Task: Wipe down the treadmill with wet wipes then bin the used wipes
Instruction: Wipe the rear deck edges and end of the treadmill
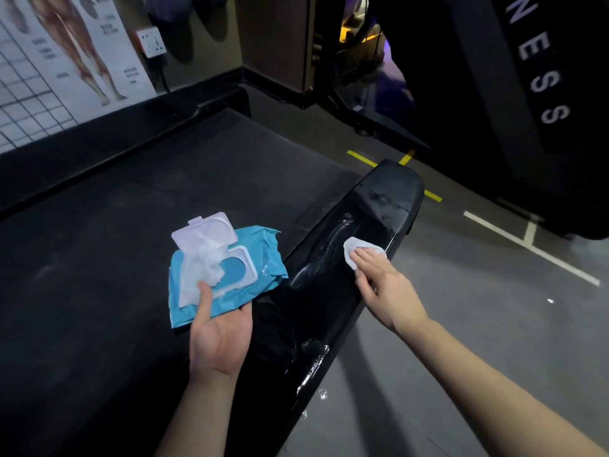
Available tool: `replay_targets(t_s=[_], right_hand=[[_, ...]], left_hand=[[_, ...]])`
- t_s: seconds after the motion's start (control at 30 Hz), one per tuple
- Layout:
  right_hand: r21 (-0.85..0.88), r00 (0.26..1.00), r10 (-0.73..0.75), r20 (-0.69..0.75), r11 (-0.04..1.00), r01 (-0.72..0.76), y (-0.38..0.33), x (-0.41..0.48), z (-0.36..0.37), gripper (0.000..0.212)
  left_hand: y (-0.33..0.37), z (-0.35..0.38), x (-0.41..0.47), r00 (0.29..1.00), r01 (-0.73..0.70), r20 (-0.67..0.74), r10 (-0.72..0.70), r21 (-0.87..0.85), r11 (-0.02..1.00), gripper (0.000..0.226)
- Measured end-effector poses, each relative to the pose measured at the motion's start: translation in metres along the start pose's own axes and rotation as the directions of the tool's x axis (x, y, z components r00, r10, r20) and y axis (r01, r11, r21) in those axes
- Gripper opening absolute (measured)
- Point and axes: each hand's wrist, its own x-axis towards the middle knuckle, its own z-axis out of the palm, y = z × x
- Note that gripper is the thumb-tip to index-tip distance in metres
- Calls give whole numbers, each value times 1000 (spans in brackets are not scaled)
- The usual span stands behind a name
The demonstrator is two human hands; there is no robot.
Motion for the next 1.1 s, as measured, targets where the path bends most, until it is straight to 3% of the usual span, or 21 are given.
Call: replay_targets(t_s=[0.27, 0.47, 0.57, 0.8, 0.9, 1.1], right_hand=[[-201, 996, -15, 84, 979, 31, 8, 86, -11, 36], [-244, 973, -31, 229, 966, 88, 4, 125, -10, 50], [-199, 968, -12, 250, 978, 64, -3, 111, -11, 50], [-43, 939, -161, 302, 982, 182, -3, 55, -10, 47], [-53, 924, -203, 325, 971, 232, 0, 53, -16, 46], [-160, 971, -40, 234, 984, 79, 6, 108, -21, 49]], left_hand=[[1, -3, 1, 1000, -16, 27, 15, 53, 998, 44], [-1, -1, 3, 1000, -9, 21, 8, 40, 999, 43], [0, 1, 3, 999, -11, 35, 9, 41, 999, 43], [3, 0, 1, 997, -12, 77, 7, 70, 997, 45], [2, 0, 0, 998, -4, 70, -1, 63, 998, 45], [2, 2, -2, 998, -1, 61, -1, 36, 999, 44]])
